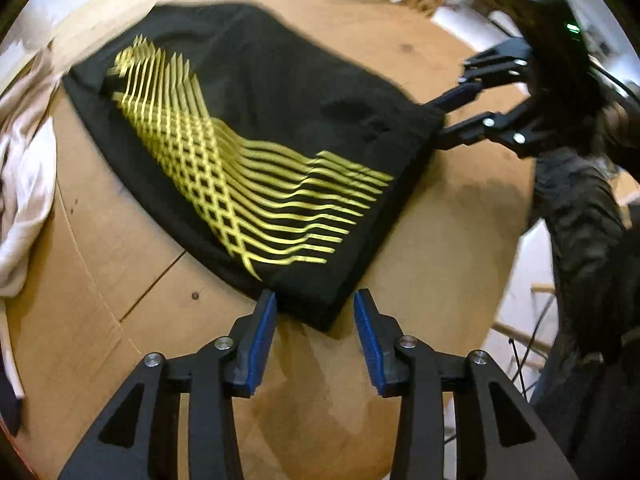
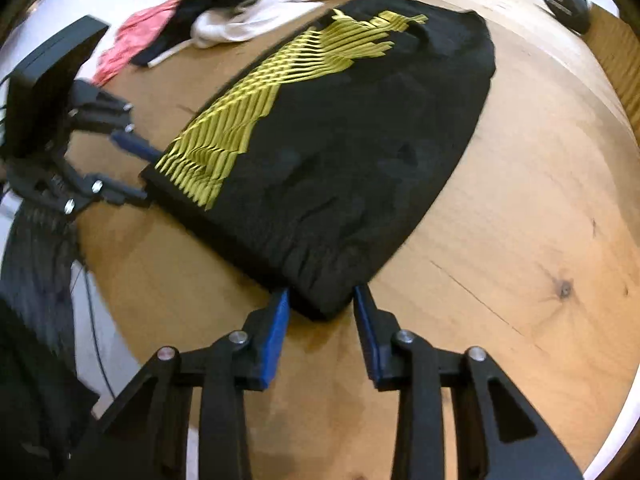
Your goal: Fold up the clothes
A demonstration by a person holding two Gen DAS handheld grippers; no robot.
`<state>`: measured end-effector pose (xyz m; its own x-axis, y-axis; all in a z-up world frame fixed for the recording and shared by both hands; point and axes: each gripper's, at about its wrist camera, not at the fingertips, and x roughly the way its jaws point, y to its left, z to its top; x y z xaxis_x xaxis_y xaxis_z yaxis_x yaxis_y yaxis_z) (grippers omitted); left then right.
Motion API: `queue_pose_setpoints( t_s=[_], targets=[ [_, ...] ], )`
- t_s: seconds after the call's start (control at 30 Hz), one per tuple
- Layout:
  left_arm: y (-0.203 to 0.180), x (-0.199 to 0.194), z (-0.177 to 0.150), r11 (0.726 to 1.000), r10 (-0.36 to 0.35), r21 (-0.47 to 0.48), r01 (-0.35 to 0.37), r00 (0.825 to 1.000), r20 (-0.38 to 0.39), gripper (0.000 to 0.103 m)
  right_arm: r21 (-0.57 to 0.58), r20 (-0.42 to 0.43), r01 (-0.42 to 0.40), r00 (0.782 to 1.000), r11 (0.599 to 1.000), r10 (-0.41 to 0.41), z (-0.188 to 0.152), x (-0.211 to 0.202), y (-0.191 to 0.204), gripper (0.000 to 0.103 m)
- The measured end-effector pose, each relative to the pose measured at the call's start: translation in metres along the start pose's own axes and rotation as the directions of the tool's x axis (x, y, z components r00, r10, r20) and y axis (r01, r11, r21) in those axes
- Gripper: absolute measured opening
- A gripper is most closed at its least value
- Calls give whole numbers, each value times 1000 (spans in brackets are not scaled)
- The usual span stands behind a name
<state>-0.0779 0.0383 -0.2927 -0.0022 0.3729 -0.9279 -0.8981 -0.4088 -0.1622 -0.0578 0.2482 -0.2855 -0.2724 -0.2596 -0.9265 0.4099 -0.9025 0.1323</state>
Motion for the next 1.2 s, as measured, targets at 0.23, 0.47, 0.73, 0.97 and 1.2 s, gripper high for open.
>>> queue_pose_setpoints(
  t_s=[0.23,0.47,0.73,0.97,1.2],
  targets=[
    [-11,-12,0,979,46,196,-53,998,40,38,-123,46,15,999,992,-9,5,-19,5,50],
    [-35,13,7,912,79,404,-71,997,-3,39,-342,1,60,998,938,-64,11,7,28,50],
    [-33,19,11,898,32,440,-16,999,-29,43,-424,-15,72,996,903,-86,8,23,28,52],
    [-30,17,15,918,3,397,7,1000,-25,35,-380,-26,49,998,924,-63,12,18,18,33],
    [-21,11,25,962,-30,273,16,998,50,22,-297,26,91,996,950,-87,20,-6,9,25]
  ],
)
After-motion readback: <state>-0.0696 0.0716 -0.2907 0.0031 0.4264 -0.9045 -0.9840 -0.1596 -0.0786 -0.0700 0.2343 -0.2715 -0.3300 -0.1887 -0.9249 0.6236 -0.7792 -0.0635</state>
